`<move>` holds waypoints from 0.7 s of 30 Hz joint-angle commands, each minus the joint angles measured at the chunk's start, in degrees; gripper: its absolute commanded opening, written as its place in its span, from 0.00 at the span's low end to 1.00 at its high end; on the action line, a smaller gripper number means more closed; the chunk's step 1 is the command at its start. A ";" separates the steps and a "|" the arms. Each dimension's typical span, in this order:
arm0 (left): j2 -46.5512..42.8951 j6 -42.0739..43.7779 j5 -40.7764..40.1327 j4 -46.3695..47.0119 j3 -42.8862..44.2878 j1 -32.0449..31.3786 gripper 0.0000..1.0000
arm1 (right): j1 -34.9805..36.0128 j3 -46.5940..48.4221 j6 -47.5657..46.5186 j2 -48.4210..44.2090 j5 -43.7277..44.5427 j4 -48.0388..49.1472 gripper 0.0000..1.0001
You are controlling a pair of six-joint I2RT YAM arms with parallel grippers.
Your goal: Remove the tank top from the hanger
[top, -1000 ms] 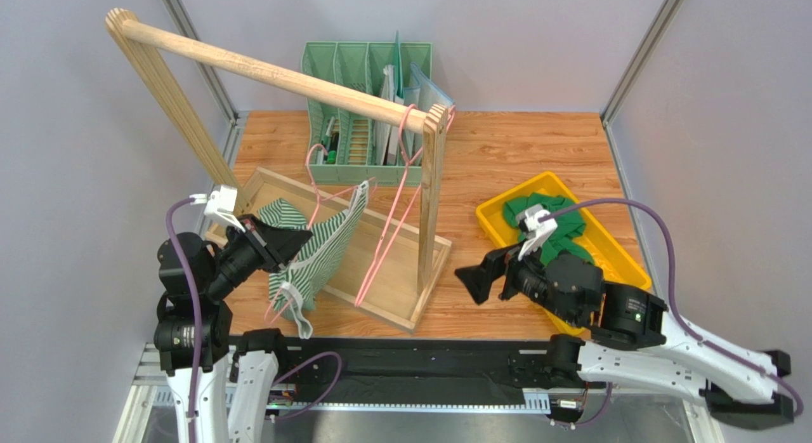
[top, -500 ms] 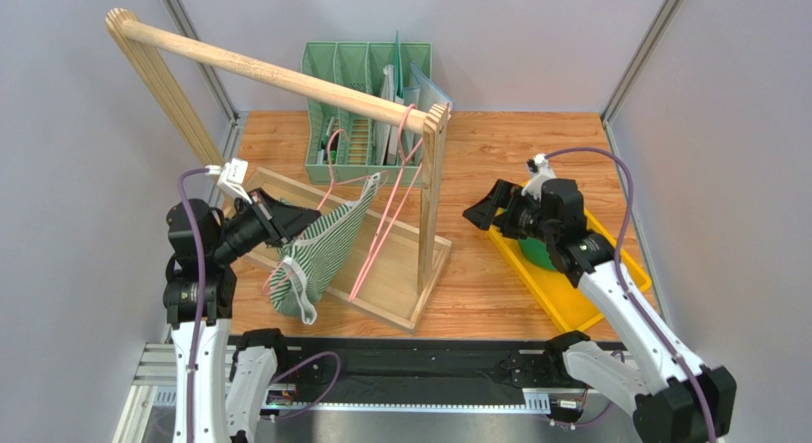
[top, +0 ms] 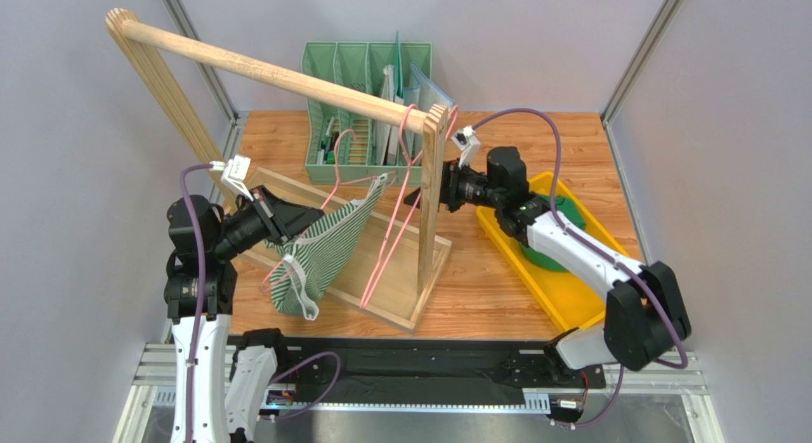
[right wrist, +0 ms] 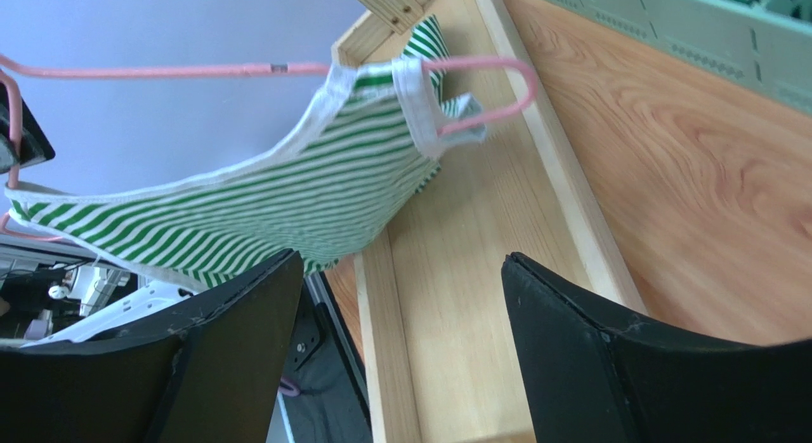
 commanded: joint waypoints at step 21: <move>0.54 0.27 1.58 1.98 2.21 -0.40 0.00 | 5.08 14.50 2.86 19.96 -0.04 18.76 0.60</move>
